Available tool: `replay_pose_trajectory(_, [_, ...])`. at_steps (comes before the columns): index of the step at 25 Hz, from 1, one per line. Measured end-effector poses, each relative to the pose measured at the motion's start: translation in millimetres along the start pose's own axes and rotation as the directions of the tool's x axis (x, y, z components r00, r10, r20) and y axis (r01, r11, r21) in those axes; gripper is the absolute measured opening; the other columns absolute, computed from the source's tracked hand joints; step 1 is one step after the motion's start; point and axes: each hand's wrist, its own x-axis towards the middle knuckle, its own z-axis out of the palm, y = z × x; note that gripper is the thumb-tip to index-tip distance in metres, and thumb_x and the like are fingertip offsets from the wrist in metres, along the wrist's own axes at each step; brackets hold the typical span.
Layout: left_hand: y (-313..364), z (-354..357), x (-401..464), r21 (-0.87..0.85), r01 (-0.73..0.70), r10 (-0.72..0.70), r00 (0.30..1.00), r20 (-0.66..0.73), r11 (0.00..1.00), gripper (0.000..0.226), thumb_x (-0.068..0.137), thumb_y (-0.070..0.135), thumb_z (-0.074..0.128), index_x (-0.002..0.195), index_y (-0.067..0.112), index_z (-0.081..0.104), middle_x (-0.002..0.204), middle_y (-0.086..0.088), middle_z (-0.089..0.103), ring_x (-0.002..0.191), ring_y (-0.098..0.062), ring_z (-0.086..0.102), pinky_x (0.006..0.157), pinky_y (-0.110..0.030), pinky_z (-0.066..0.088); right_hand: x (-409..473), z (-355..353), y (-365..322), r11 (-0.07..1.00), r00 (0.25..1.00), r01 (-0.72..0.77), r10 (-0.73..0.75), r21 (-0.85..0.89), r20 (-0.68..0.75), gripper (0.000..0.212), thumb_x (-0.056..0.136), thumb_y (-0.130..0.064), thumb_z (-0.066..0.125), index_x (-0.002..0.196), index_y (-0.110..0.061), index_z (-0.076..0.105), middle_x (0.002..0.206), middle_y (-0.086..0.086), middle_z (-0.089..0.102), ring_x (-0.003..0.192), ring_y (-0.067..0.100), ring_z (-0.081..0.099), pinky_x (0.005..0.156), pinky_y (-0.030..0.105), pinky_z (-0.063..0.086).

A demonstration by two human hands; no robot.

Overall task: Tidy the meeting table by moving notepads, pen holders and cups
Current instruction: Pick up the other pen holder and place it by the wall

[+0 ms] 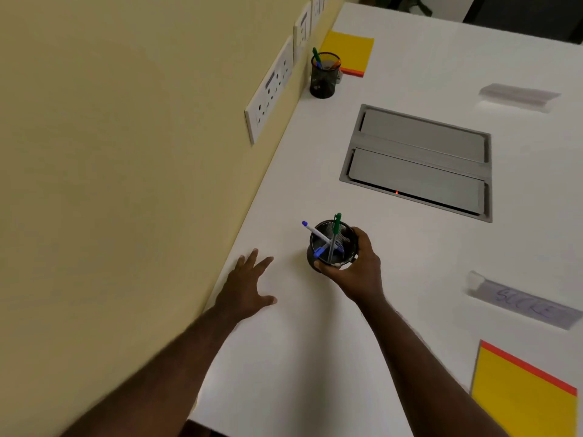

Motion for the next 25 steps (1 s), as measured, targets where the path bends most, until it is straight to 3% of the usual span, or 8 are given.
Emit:
replay_pose_trajectory(7, [-10,11,27,0.095,0.028,-0.033,0.998,0.053,0.995,0.107,0.067,0.056,0.076,0.149,0.046,0.007,0.161,0.007,-0.013,0.148,-0.026,-0.012,0.116,-0.056,0.008,79,43,-7,1.000,0.999,0.004,-0.003,0.016,-0.038,0.081,0.054,-0.051,0.085,0.122,-0.038,0.046,0.114,-0.023,0.061,0.101,0.001,0.061,0.080,0.018,0.050])
replay_pose_trajectory(12, [-9,12,28,0.072,0.041,-0.044,0.998,0.045,0.997,0.107,0.067,0.055,0.077,0.148,0.047,0.008,0.160,0.009,-0.014,0.147,-0.022,-0.015,0.117,-0.055,0.007,128,80,-25,0.999,1.000,0.030,-0.030,0.027,-0.007,0.081,0.058,-0.045,0.086,0.127,-0.032,0.045,0.120,-0.015,0.062,0.102,0.006,0.061,0.084,0.032,0.057])
replay_pose_trajectory(17, [-9,14,28,0.065,0.051,-0.054,0.998,0.043,0.997,0.107,0.067,0.057,0.076,0.147,0.048,0.006,0.157,0.013,-0.018,0.147,-0.021,-0.017,0.118,-0.055,0.006,160,104,-29,0.998,1.000,0.015,-0.015,0.064,-0.001,0.080,0.057,-0.041,0.087,0.125,-0.031,0.045,0.114,-0.021,0.060,0.099,0.004,0.060,0.084,0.034,0.058])
replay_pose_trajectory(25, [-14,17,32,0.076,0.058,-0.061,0.998,0.034,0.995,0.108,0.068,0.062,0.073,0.146,0.050,0.000,0.155,0.015,-0.021,0.146,-0.019,-0.018,0.119,-0.053,0.005,181,126,-32,0.996,0.996,0.029,-0.036,0.084,0.079,0.079,0.061,-0.041,0.086,0.128,-0.028,0.046,0.119,-0.012,0.064,0.103,0.009,0.063,0.087,0.040,0.056])
